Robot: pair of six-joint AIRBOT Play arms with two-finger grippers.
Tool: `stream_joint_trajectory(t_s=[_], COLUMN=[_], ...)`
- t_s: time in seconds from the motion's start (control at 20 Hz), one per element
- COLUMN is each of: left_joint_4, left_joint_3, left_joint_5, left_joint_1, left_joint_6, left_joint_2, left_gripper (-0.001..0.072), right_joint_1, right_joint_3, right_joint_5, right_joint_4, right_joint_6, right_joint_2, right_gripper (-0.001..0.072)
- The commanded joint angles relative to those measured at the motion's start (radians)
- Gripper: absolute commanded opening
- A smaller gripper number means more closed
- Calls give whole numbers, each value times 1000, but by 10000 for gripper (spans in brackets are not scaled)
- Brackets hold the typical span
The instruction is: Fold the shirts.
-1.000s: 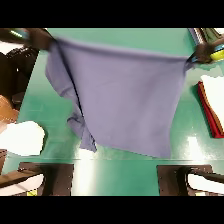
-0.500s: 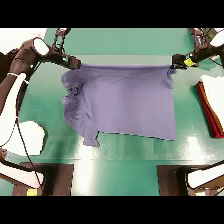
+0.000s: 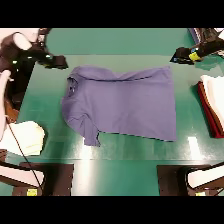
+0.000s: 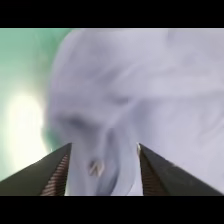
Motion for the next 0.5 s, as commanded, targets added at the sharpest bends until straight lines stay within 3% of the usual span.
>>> stream_joint_trajectory(t_s=[0.0, 0.3, 0.45], left_joint_4=[-30, -59, -153], left_joint_3=[-150, -786, -961], left_joint_5=[-121, -89, -55], left_joint_1=[96, 123, 123], left_joint_6=[-15, -15, -13], left_joint_2=[126, 423, 483], left_gripper=[478, 479, 479], right_joint_1=[-25, -15, -16], right_joint_3=[-178, -534, -637], right_joint_5=[59, -21, -47], right_joint_4=[59, 93, 92], right_joint_6=[-58, -75, -74], right_joint_2=[152, 409, 495], right_gripper=[449, 448, 449])
